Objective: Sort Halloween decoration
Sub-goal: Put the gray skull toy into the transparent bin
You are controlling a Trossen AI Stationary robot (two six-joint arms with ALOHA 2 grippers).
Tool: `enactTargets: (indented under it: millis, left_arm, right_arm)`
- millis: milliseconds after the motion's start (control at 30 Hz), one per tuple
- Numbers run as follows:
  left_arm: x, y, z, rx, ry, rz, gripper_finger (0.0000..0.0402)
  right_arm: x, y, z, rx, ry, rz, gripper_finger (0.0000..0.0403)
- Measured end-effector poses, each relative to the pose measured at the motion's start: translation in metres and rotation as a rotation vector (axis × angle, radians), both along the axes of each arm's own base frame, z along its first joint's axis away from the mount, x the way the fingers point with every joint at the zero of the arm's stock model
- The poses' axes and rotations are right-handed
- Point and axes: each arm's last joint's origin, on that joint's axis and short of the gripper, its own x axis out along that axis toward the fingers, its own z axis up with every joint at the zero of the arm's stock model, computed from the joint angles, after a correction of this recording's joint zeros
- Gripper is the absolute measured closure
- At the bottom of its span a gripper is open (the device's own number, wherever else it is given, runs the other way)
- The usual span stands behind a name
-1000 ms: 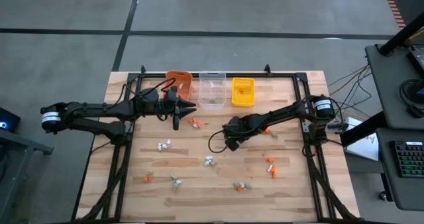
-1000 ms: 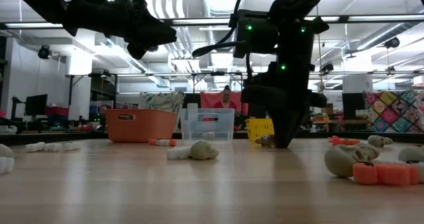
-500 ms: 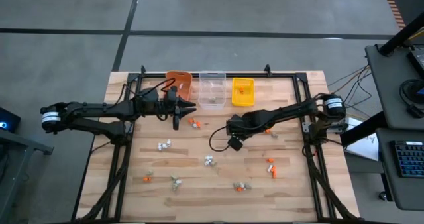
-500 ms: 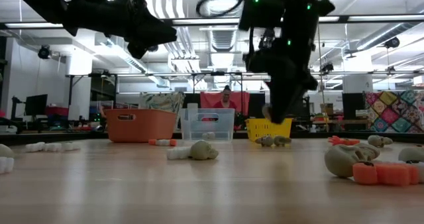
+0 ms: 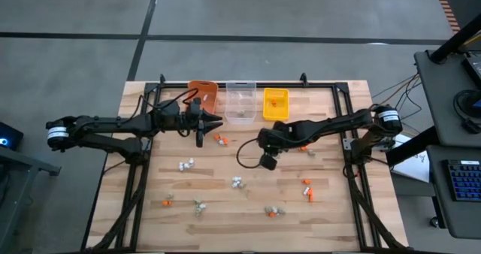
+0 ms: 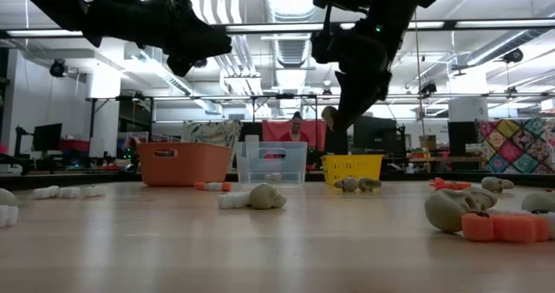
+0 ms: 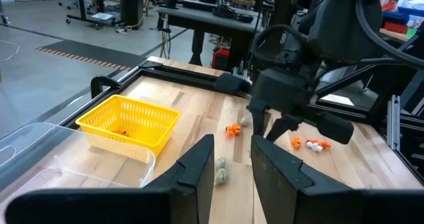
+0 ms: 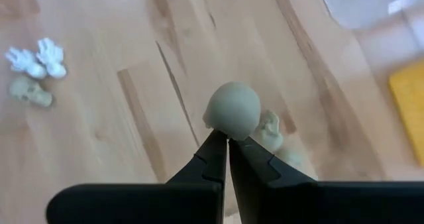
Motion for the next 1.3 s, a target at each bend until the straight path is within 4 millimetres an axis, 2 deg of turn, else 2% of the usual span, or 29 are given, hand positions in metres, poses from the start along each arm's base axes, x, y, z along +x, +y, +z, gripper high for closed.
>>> enactTargets:
  millis: [133,233,533,667,967,1300]
  left_arm:
    - [0.000,0.000,0.000,0.000,-0.001,0.000,0.0320]
    - [0.000,0.000,0.001,0.002,-0.009,0.000,0.0320]
    - [0.000,0.000,0.002,0.004,-0.016,0.000,0.0320]
    - [-0.003,0.000,0.005,0.007,-0.028,0.001,0.0320]
    - [-0.022,-0.005,0.026,0.071,-0.118,0.001,0.0320]
    - [-0.034,-0.008,0.037,0.098,-0.163,0.001,0.0320]
  right_arm:
    - [0.010,-0.004,0.005,-0.056,-0.099,0.094,0.0394]
    - [0.018,-0.019,0.012,-0.097,-0.196,0.100,0.0394]
    - [0.037,-0.089,0.037,-0.234,-0.256,0.051,0.0394]
    - [0.048,-0.121,0.039,-0.289,-0.238,0.040,0.0394]
    - [0.069,-0.178,0.031,-0.313,-0.197,0.043,0.0394]
    - [0.090,-0.217,0.001,-0.270,-0.103,0.037,0.0394]
